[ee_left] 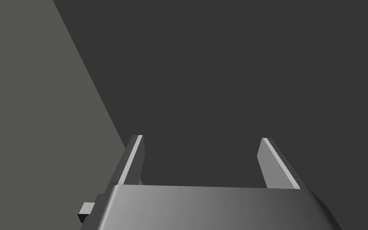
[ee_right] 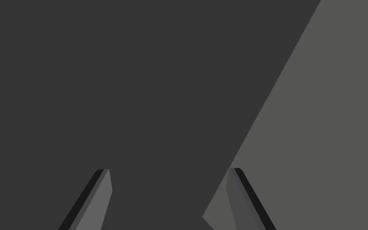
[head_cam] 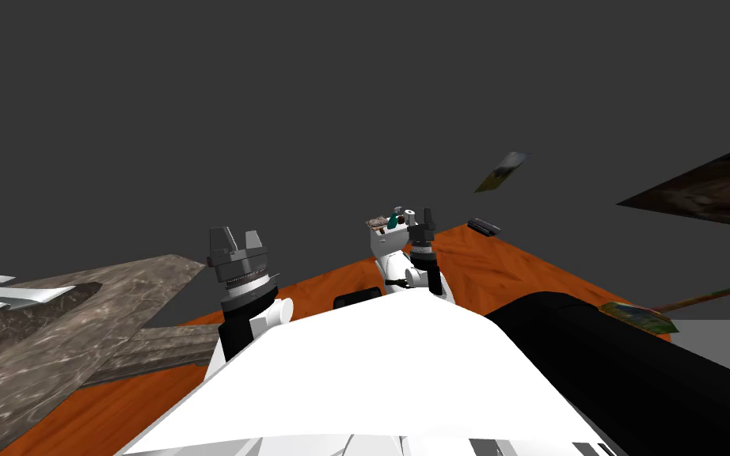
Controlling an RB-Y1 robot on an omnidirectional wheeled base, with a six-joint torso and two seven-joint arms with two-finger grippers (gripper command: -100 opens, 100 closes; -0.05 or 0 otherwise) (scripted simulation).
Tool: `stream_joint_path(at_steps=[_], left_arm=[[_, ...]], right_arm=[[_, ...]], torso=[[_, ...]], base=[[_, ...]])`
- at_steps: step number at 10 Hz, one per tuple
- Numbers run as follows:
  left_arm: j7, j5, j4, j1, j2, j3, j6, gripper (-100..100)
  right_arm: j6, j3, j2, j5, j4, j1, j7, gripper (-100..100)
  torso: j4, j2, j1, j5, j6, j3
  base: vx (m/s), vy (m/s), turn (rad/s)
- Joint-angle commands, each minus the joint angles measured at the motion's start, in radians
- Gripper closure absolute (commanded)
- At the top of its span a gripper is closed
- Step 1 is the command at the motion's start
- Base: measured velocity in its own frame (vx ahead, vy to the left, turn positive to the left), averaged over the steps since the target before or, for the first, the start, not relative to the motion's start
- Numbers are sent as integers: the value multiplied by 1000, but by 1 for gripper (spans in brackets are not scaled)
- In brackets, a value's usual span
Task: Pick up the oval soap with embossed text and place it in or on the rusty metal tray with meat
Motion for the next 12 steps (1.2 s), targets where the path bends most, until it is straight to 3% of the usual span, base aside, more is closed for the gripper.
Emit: stream_joint_path(at_steps=[1, 4, 8, 9, 12], left_arm=[[0, 0, 0, 0, 0, 0, 0, 0], [0, 0, 0, 0, 0, 0, 0, 0], [0, 0, 0, 0, 0, 0, 0, 0], [0, 0, 0, 0, 0, 0, 0, 0], [0, 0, 0, 0, 0, 0, 0, 0]], right_arm=[[2, 6, -32, 2, 12, 4, 0, -100], [12, 29, -113, 12, 59, 21, -1, -100], [35, 86, -243, 33, 165, 63, -5, -100], [35, 86, -248, 33, 165, 63, -5, -100], [59, 143, -357, 53, 262, 106, -10, -100]], torso=[[0, 0, 0, 0, 0, 0], [0, 1, 3, 1, 0, 0], [0, 2, 7, 1, 0, 1], [0, 2, 8, 2, 0, 1], [0, 2, 7, 1, 0, 1]], base=[[-5, 13, 24], [-10, 50, 40], [-25, 101, 64], [-23, 83, 24], [-20, 110, 83]])
